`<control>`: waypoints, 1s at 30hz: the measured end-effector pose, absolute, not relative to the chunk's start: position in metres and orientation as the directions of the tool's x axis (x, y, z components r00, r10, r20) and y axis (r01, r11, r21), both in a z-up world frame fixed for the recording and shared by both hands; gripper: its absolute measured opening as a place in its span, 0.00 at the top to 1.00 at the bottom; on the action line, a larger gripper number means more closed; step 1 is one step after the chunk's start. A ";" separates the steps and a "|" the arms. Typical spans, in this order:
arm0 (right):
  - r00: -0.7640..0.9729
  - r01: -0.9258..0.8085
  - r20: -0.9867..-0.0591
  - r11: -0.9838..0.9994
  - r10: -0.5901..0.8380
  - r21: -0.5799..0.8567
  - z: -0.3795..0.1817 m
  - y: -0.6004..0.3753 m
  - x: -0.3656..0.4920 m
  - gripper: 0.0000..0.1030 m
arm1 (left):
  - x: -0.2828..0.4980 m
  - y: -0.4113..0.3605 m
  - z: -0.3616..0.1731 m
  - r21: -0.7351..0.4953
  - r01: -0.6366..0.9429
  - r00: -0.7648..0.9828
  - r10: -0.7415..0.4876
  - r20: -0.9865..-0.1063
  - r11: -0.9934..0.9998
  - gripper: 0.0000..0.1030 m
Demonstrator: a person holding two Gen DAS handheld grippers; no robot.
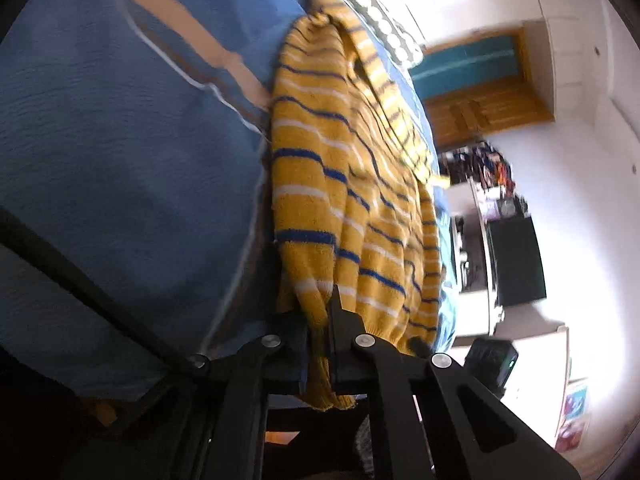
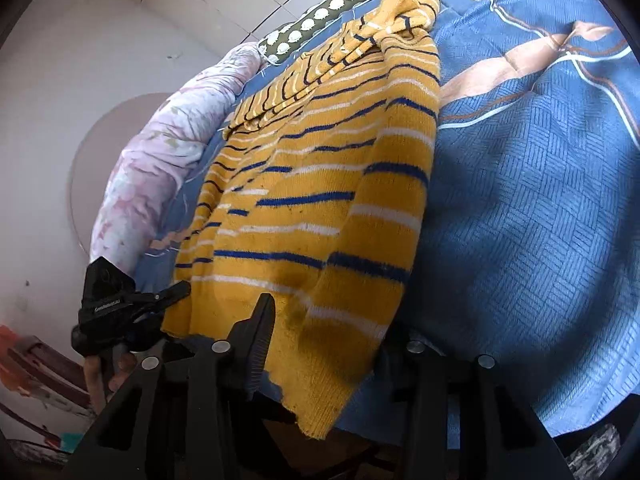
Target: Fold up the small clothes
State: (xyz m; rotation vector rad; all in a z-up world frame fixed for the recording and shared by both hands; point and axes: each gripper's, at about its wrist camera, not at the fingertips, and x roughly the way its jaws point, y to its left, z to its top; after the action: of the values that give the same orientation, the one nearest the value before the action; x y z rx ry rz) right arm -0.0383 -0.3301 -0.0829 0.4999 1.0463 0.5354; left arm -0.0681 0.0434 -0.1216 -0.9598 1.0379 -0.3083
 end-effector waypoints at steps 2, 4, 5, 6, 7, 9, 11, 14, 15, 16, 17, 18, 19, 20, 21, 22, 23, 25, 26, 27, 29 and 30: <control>0.390 -0.167 -0.688 0.781 0.612 0.601 -0.082 -0.333 -0.035 0.86 | -0.073 0.052 -0.106 -0.743 -0.219 0.544 -0.553 -0.631 0.632 0.94; 0.385 -0.162 -0.678 0.769 0.627 0.619 -0.077 -0.339 -0.033 0.91 | -0.081 0.060 -0.085 -0.705 -0.209 0.582 -0.493 -0.646 0.678 0.95; 0.387 -0.171 -0.673 0.766 0.631 0.620 -0.072 -0.341 -0.035 0.91 | -0.087 0.065 -0.076 -0.701 -0.199 0.597 -0.483 -0.641 0.685 0.95; 0.385 -0.188 -0.663 0.758 0.642 0.625 -0.066 -0.344 -0.038 0.91 | -0.092 0.068 -0.069 -0.699 -0.192 0.607 -0.477 -0.636 0.689 0.95; 0.378 -0.209 -0.653 0.747 0.656 0.630 -0.058 -0.348 -0.045 0.92 | -0.098 0.069 -0.062 -0.699 -0.182 0.617 -0.473 -0.629 0.692 0.95; 0.377 -0.253 -0.644 0.743 0.666 0.620 -0.044 -0.355 -0.060 0.92 | -0.114 0.067 -0.050 -0.693 -0.158 0.630 -0.468 -0.620 0.704 0.95; 0.390 -0.277 -0.643 0.750 0.659 0.600 -0.034 -0.362 -0.077 0.92 | -0.127 0.063 -0.051 -0.682 -0.144 0.623 -0.470 -0.625 0.717 0.95; 0.393 -0.248 -0.641 0.747 0.659 0.616 -0.038 -0.371 -0.088 0.92 | -0.132 0.056 -0.061 -0.669 -0.156 0.603 -0.467 -0.647 0.727 0.95; 0.392 -0.241 -0.648 0.752 0.654 0.613 -0.041 -0.370 -0.088 0.92 | -0.130 0.056 -0.065 -0.671 -0.167 0.598 -0.467 -0.652 0.723 0.95; 0.386 -0.236 -0.654 0.755 0.651 0.612 -0.044 -0.370 -0.087 0.92 | -0.128 0.057 -0.068 -0.675 -0.177 0.594 -0.469 -0.654 0.716 0.95; 0.378 -0.229 -0.657 0.753 0.653 0.616 -0.047 -0.368 -0.085 0.92 | -0.128 0.062 -0.070 -0.683 -0.182 0.595 -0.474 -0.649 0.708 0.95; 0.374 -0.229 -0.662 0.757 0.649 0.613 -0.049 -0.366 -0.082 0.92 | -0.127 0.063 -0.068 -0.683 -0.178 0.599 -0.473 -0.646 0.708 0.95; 0.374 -0.234 -0.667 0.761 0.645 0.605 -0.048 -0.363 -0.081 0.92 | -0.126 0.063 -0.064 -0.676 -0.169 0.606 -0.465 -0.645 0.718 0.95; 0.376 -0.244 -0.669 0.765 0.641 0.596 -0.046 -0.361 -0.079 0.92 | -0.125 0.062 -0.058 -0.661 -0.159 0.613 -0.452 -0.649 0.734 0.95; 0.377 -0.257 -0.664 0.762 0.646 0.594 -0.042 -0.358 -0.075 0.92 | -0.122 0.061 -0.052 -0.646 -0.146 0.618 -0.441 -0.651 0.750 0.95; 0.380 -0.268 -0.658 0.759 0.650 0.594 -0.037 -0.355 -0.070 0.92 | -0.117 0.061 -0.048 -0.635 -0.135 0.621 -0.435 -0.652 0.761 0.95; 0.385 -0.279 -0.652 0.756 0.653 0.592 -0.033 -0.353 -0.065 0.92 | -0.109 0.061 -0.042 -0.625 -0.122 0.623 -0.431 -0.653 0.771 0.95; 0.400 -0.304 -0.635 0.750 0.660 0.588 -0.021 -0.349 -0.053 0.92 | -0.095 0.062 -0.033 -0.614 -0.108 0.626 -0.426 -0.653 0.782 0.95; 0.413 -0.319 -0.624 0.747 0.664 0.584 -0.012 -0.347 -0.043 0.92 | -0.080 0.062 -0.025 -0.606 -0.097 0.628 -0.423 -0.653 0.790 0.95; 0.429 -0.329 -0.613 0.747 0.663 0.578 -0.004 -0.346 -0.033 0.92 | -0.068 0.062 -0.019 -0.598 -0.089 0.631 -0.419 -0.653 0.796 0.95; 0.472 -0.343 -0.592 0.754 0.654 0.560 0.014 -0.345 -0.013 0.92 | -0.032 0.061 -0.001 -0.572 -0.068 0.641 -0.404 -0.653 0.818 0.95; 0.500 -0.347 -0.583 0.765 0.641 0.543 0.025 -0.343 0.000 0.92 | -0.015 0.059 0.007 -0.558 -0.061 0.647 -0.393 -0.654 0.827 0.95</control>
State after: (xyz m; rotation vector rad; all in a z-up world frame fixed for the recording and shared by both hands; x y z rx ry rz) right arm 0.0004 -0.3435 0.0253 0.3806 0.8568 0.6151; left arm -0.0154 0.0594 0.0075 -0.5822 0.8576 -0.2013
